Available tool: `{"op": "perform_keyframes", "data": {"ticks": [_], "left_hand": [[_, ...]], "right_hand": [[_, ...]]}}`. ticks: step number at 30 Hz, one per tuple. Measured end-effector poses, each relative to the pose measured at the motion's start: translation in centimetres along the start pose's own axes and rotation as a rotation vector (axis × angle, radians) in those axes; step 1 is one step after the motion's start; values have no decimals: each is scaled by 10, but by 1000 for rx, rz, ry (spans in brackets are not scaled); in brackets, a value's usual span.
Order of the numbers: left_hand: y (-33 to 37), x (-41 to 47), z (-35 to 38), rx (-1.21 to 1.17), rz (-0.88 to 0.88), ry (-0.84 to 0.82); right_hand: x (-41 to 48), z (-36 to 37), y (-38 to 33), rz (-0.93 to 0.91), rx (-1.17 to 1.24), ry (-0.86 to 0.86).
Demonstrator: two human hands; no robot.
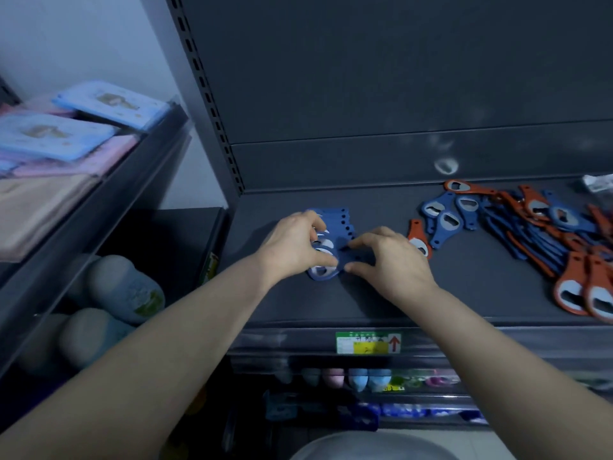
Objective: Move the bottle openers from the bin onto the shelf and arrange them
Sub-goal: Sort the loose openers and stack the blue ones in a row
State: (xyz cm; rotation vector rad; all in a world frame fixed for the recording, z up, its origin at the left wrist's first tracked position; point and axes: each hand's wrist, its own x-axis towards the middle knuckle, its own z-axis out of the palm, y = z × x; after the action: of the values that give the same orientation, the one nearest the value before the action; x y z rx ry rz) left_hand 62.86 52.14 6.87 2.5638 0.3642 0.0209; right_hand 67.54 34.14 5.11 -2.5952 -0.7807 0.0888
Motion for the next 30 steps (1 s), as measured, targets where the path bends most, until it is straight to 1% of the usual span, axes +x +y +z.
{"op": "perform_keyframes", "data": {"ticks": [2,7,10,14,17,20,25,28,30], "left_hand": [[16,10,9,2,46,-17],[79,35,45,49,190,-72],[117,54,66,81,200,-41],[157,90,85,126,134,-10],[170,114,90,155,11,22],[169,127,96,149,-101,22],[162,136,104,115,-127,-42],[170,139,106,154,-162,-63],[172,141,105,131,-194,-57]], "right_hand": [[-5,-12,15,22,-77,39],[-18,-44,72,183,-183,57],[-22,-61,107,232,-201,58],[-8,-73,134,271,-149,37],[9,-75,127,361,-123,41],[26,-69,117,414,-121,-24],[36,-79,137,477,-50,-126],[31,-83,145,456,-38,-140],[29,-83,149,424,-45,-132]]}}
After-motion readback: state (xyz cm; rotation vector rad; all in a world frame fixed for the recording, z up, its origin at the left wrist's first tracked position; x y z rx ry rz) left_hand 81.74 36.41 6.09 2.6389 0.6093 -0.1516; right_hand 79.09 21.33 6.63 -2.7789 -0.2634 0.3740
